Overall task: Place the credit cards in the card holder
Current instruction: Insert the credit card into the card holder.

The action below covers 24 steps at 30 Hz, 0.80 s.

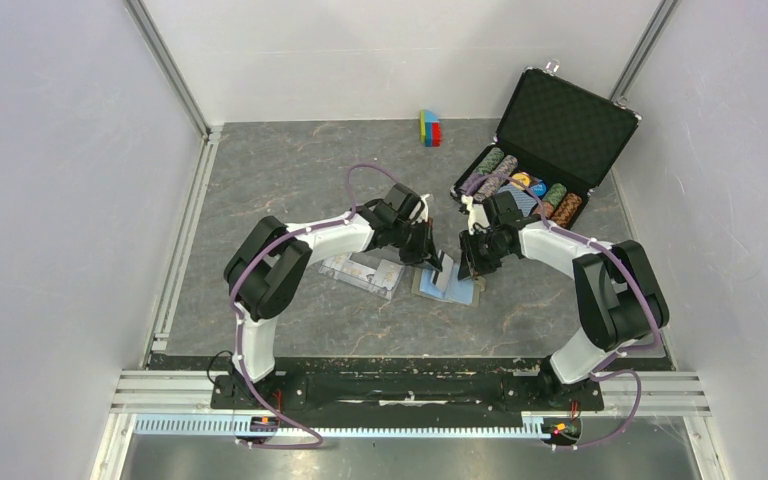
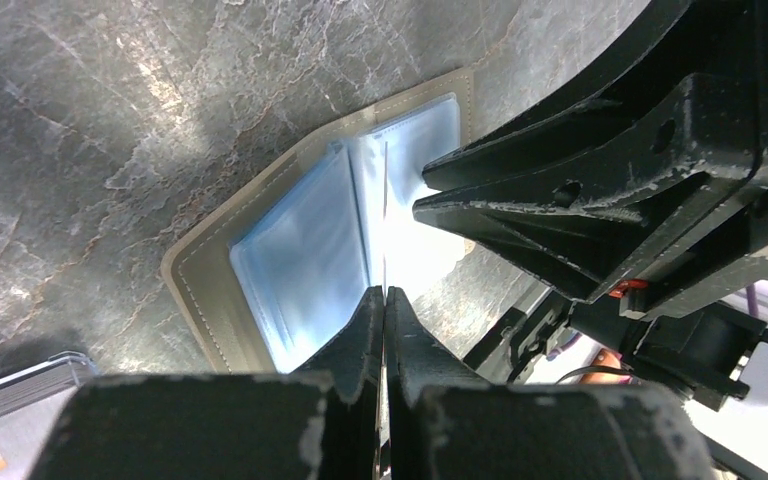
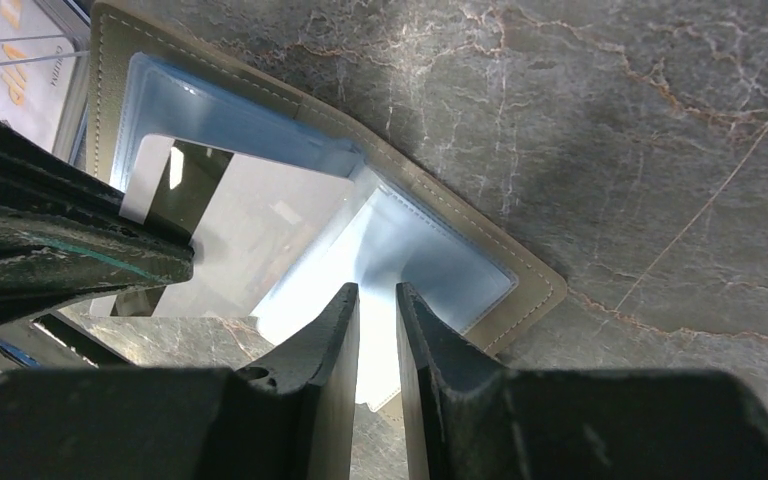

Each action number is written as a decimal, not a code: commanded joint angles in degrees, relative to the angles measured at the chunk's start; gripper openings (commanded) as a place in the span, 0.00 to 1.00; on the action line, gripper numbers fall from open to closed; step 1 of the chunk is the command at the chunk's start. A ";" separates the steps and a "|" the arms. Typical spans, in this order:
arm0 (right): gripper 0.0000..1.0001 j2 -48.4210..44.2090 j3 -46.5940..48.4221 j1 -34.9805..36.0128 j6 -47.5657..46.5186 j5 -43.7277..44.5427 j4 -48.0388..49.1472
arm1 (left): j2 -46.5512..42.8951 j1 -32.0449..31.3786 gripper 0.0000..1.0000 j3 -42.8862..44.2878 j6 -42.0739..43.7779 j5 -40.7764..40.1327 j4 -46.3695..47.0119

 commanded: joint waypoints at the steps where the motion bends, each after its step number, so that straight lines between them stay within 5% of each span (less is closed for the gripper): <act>1: 0.22 -0.07 -1.52 -0.09 -0.23 0.33 0.43 | -0.08 -0.37 0.02 -0.73 -3.67 1.50 3.47; 24: 0.22 -1.28 -1.18 -0.46 0.72 -1.02 0.87 | 6.50 -2.48 0.02 2.80 -4.87 0.17 -1.53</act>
